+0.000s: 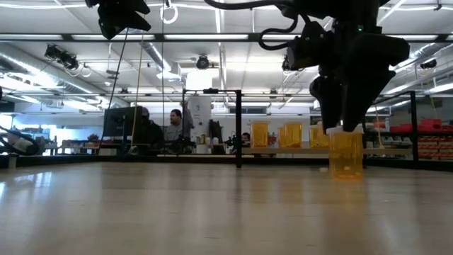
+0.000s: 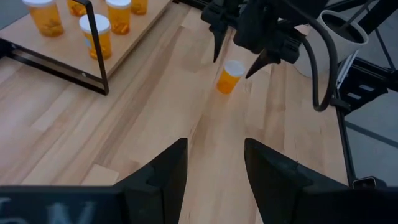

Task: Pick and place medicine bottles onto shelf by color
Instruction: Put the orange pill bottle on the shelf

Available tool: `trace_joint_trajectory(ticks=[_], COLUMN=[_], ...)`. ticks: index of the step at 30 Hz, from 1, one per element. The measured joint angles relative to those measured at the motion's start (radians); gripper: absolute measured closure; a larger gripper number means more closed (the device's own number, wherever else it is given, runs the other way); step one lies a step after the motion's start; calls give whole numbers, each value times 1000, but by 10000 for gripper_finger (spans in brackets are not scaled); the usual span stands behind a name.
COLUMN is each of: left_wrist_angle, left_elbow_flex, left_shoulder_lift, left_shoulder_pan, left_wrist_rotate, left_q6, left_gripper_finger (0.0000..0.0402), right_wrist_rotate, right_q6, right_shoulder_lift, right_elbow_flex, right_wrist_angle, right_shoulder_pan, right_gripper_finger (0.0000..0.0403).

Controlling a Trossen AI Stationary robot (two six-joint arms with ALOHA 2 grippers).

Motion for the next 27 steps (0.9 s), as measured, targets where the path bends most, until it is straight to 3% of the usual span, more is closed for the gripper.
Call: trace_joint_trajectory(ticks=[16,27], left_wrist_angle=[-44,-53], left_elbow_flex=[1,1], left_shoulder_lift=[0,0], left_shoulder_pan=[1,1], left_wrist_rotate=[-59,-59], left_q6=[7,-20], left_gripper_finger=[237,237], right_wrist_rotate=[-4,-15], right_q6=[59,85], right_shoulder_lift=[61,60], right_elbow_flex=[0,0], right_wrist_angle=[33,15], right_shoulder_pan=[0,0], right_gripper_finger=[41,76])
